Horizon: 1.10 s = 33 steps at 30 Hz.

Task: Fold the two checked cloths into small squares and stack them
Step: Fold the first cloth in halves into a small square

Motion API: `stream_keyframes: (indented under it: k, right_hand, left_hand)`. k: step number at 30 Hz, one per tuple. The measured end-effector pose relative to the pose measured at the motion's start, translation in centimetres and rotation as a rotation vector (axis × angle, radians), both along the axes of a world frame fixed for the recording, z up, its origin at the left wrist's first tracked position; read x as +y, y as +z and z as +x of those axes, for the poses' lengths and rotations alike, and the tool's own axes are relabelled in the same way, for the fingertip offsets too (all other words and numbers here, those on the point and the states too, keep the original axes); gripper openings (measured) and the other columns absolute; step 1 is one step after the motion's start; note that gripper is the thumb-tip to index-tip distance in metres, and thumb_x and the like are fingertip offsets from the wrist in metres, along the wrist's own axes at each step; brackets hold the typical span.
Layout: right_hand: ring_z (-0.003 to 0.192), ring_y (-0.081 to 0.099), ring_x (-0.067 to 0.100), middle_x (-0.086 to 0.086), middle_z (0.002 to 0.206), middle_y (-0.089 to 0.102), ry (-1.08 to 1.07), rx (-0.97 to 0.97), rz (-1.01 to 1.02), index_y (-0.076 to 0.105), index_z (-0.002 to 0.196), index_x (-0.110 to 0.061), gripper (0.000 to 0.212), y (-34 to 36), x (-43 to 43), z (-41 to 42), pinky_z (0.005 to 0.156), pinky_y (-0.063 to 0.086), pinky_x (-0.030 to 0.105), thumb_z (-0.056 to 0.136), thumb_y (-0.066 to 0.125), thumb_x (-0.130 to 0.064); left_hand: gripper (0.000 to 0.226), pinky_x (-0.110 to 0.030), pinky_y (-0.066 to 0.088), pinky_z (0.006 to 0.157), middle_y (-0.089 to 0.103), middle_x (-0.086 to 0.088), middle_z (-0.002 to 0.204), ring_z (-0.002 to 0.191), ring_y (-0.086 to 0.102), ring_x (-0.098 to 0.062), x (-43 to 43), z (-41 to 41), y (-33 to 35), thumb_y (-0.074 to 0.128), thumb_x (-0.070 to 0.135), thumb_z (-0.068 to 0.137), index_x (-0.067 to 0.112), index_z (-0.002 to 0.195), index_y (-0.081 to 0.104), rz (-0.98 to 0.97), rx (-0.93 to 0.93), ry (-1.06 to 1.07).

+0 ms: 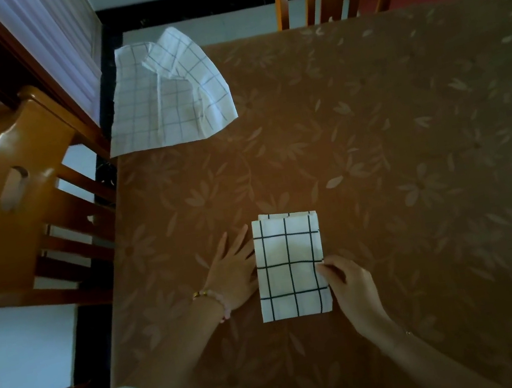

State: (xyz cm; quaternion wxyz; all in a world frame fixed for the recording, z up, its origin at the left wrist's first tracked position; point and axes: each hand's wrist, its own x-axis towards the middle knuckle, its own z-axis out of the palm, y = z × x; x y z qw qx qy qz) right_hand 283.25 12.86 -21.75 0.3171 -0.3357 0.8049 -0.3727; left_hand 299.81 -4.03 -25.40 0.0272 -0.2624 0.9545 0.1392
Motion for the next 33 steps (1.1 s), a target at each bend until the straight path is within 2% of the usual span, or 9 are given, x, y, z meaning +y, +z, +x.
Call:
stream_keyframes:
  k: [4,8,11,16,19,23,27,30,33]
  right_hand:
    - [0.061,0.052,0.006,-0.006,0.073,0.06,-0.077,-0.002,0.012,0.063,0.088,-0.022,0.009,0.4,-1.2,-0.4,0.049,0.037,0.013,0.093,0.055,-0.022]
    - [0.053,0.05,0.008,-0.004,0.07,0.061,-0.117,-0.011,0.068,0.065,0.094,-0.018,0.012,0.3,-2.0,-0.9,0.043,0.034,0.017,0.093,0.055,-0.024]
    - [0.05,0.051,0.009,-0.004,0.067,0.062,-0.088,0.02,0.113,0.066,0.095,-0.017,0.014,0.3,-2.5,-1.3,0.043,0.034,0.019,0.092,0.055,-0.026]
    - [0.061,0.062,0.017,-0.005,0.07,0.065,-0.026,0.107,0.169,0.066,0.09,-0.02,0.014,0.3,-2.7,-1.1,0.051,0.048,0.032,0.092,0.056,-0.028]
    - [0.062,0.061,0.014,-0.005,0.073,0.065,-0.029,0.12,0.197,0.065,0.091,-0.02,0.013,0.2,-2.7,-1.0,0.052,0.048,0.031,0.092,0.055,-0.029]
    - [0.056,0.056,0.008,-0.007,0.07,0.063,-0.035,0.143,0.206,0.066,0.09,-0.02,0.015,0.0,-2.8,-0.9,0.044,0.037,0.021,0.092,0.054,-0.029]
    - [0.067,0.06,0.008,-0.008,0.076,0.064,-0.061,0.157,0.217,0.065,0.093,-0.02,0.013,-0.1,-3.0,-1.0,0.055,0.052,0.031,0.092,0.055,-0.029]
    - [0.072,0.059,0.008,-0.011,0.079,0.063,-0.073,0.158,0.239,0.061,0.096,-0.021,0.013,-0.2,-3.1,-1.1,0.057,0.052,0.031,0.091,0.055,-0.032]
    - [0.074,0.059,0.01,-0.01,0.081,0.063,-0.081,0.177,0.246,0.06,0.097,-0.02,0.015,-0.4,-3.2,-1.1,0.057,0.05,0.028,0.091,0.054,-0.033]
  left_hand:
    - [0.048,-0.035,-0.004,0.117,0.032,0.003,0.149,0.142,0.014,-0.012,0.0,-0.9,1.9,0.038,0.027,0.097,0.016,0.143,0.03,0.185,0.17,0.166]
    - [0.041,-0.031,0.002,0.117,0.048,-0.005,0.138,0.133,0.035,-0.015,-0.5,-1.1,2.3,0.042,0.012,0.094,0.01,0.136,0.038,0.261,0.27,0.294]
    - [0.043,-0.033,0.003,0.117,0.048,-0.003,0.138,0.135,0.032,-0.013,-0.5,-1.1,2.1,0.04,0.011,0.094,0.012,0.136,0.036,0.295,0.252,0.289]
    - [0.041,-0.032,0.002,0.117,0.052,0.003,0.135,0.134,0.033,-0.008,-0.5,-1.3,1.9,0.039,0.011,0.094,0.018,0.134,0.038,0.321,0.251,0.317]
    - [0.04,-0.035,0.004,0.117,0.05,0.007,0.136,0.135,0.03,-0.007,-0.5,-1.4,2.2,0.033,0.021,0.095,0.024,0.134,0.041,0.359,0.269,0.325]
    - [0.051,-0.034,0.004,0.115,0.048,0.005,0.138,0.136,0.027,-0.011,-0.1,-1.7,2.8,0.022,0.037,0.093,0.026,0.136,0.045,0.298,0.22,0.309]
    - [0.057,-0.034,0.014,0.112,0.055,0.004,0.129,0.129,0.039,-0.015,0.0,-2.1,2.7,0.015,0.039,0.092,0.02,0.131,0.052,0.15,0.189,0.199]
    - [0.049,-0.038,0.029,0.107,0.058,0.001,0.118,0.115,0.05,-0.019,-0.1,-2.3,2.5,0.023,0.032,0.093,0.016,0.122,0.059,0.061,0.188,0.16]
    - [0.045,-0.044,0.037,0.103,0.058,0.001,0.115,0.112,0.05,-0.019,-0.2,-2.1,2.2,0.027,0.031,0.093,0.018,0.121,0.059,0.015,0.161,0.16]
